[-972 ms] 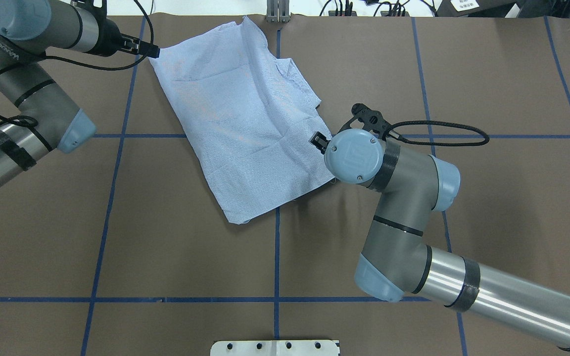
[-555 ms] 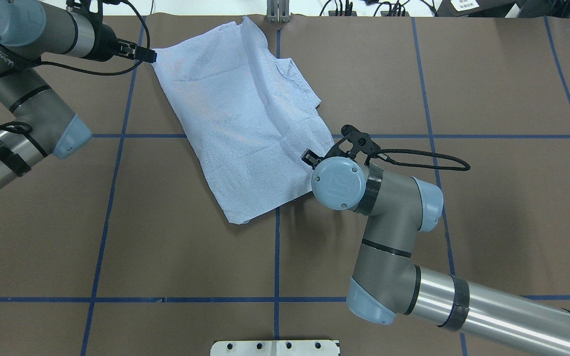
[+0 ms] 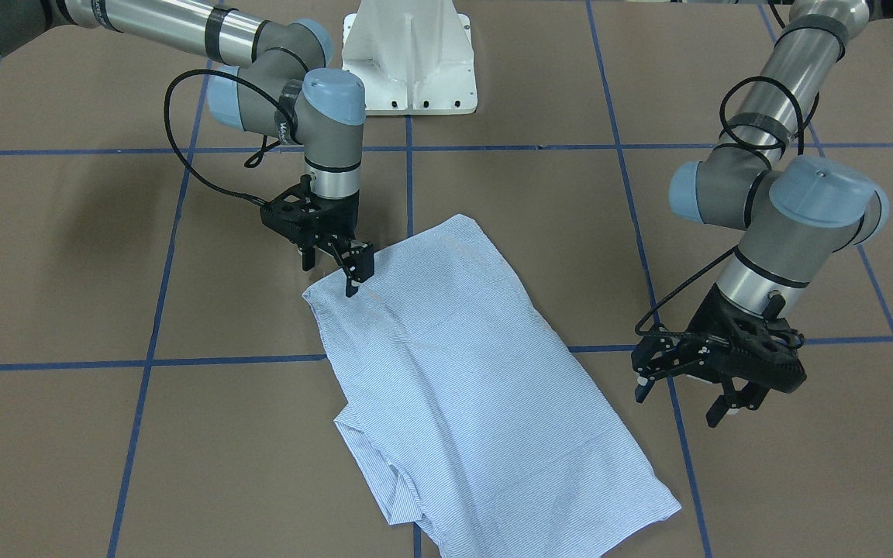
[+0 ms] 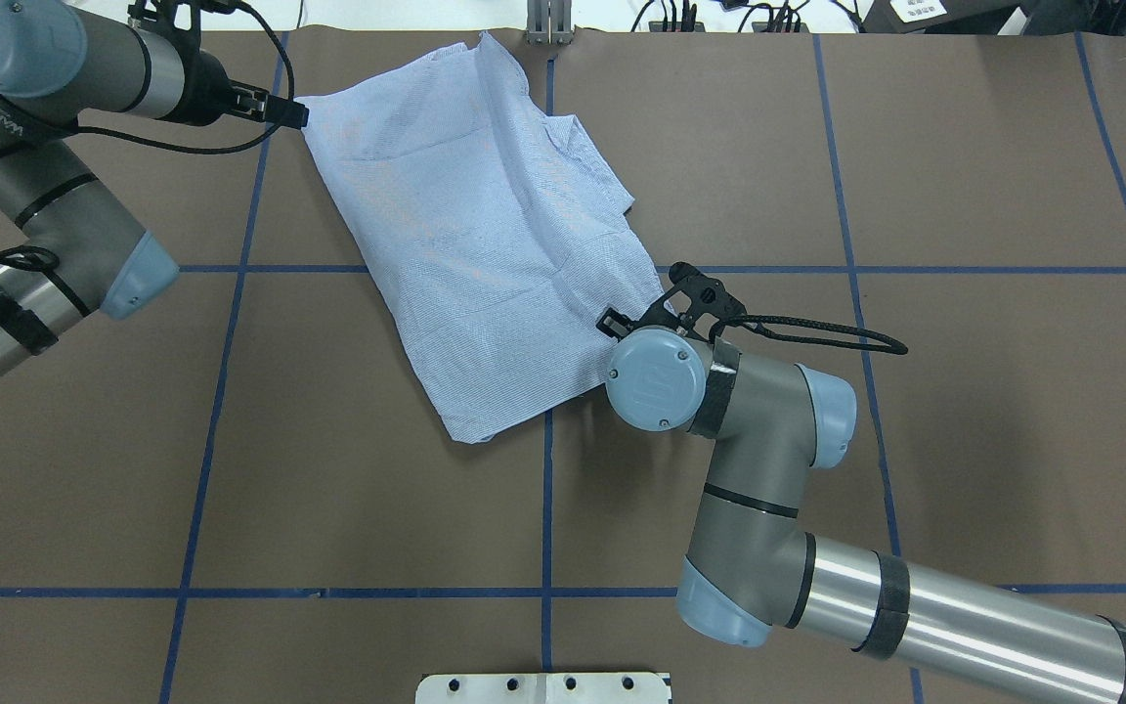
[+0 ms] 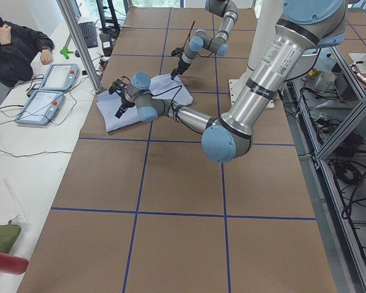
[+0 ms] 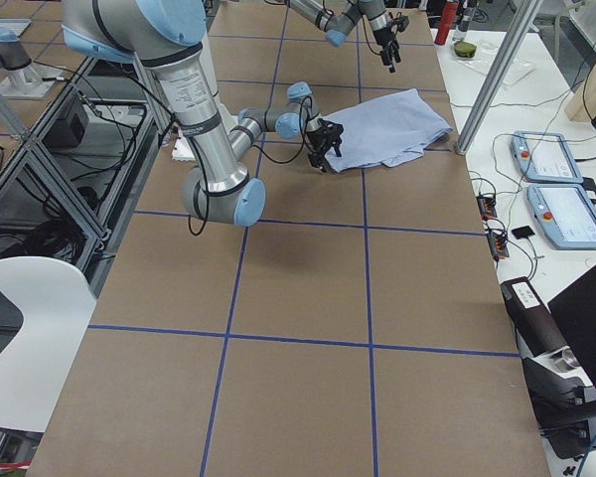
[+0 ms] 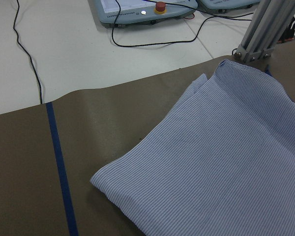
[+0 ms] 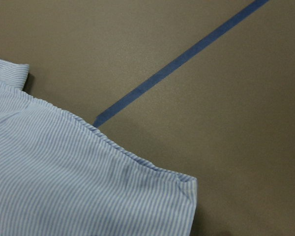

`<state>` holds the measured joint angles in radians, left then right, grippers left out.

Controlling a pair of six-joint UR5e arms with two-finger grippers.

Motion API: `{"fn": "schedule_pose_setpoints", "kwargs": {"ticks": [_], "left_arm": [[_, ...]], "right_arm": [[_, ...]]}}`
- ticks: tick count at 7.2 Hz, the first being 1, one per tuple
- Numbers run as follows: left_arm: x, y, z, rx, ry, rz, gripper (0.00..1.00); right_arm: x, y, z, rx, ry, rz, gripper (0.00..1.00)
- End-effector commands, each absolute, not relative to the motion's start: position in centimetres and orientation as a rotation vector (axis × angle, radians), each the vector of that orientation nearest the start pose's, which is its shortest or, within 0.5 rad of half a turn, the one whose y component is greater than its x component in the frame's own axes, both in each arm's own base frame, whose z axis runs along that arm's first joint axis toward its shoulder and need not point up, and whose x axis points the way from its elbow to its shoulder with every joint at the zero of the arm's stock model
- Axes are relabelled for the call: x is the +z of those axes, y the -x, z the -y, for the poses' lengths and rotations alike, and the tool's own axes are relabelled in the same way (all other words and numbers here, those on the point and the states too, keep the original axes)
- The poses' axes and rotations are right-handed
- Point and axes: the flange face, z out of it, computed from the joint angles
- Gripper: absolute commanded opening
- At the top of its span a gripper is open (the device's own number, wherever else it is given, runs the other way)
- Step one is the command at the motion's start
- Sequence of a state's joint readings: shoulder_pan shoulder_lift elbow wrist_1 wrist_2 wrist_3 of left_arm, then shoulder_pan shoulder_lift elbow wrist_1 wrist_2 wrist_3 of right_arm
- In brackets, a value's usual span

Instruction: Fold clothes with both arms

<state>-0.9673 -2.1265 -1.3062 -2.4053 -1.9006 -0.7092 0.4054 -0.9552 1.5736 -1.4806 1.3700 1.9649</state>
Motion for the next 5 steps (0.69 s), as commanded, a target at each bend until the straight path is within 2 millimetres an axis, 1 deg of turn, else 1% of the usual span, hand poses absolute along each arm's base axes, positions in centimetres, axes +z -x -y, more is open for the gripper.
{"fn": "schedule_pose_setpoints", "kwargs": {"ticks": [1,2,3,4,5], "left_arm": [[36.4,-32.9,65.6,0.091,-0.701,-0.910,1.00],[36.3,-32.8,65.5,0.092,-0.704,-0.912,1.00],[36.3,-32.8,65.5,0.092,-0.704,-0.912,1.00],[36.3,-32.8,65.5,0.092,-0.704,-0.912,1.00],[36.3,-32.9,65.4,0.093,-0.703,-0.913,1.00]], "right_arm": [[29.3,59.5,42.5,0.850,-0.243,0.713,0.98],[28.4,60.6,43.1,0.856,-0.265,0.711,0.98],[28.4,61.0,43.3,0.856,-0.267,0.703,0.96],[28.5,61.1,43.1,0.855,-0.267,0.702,0.92],[28.6,61.2,42.9,0.852,-0.271,0.701,0.83]]}}
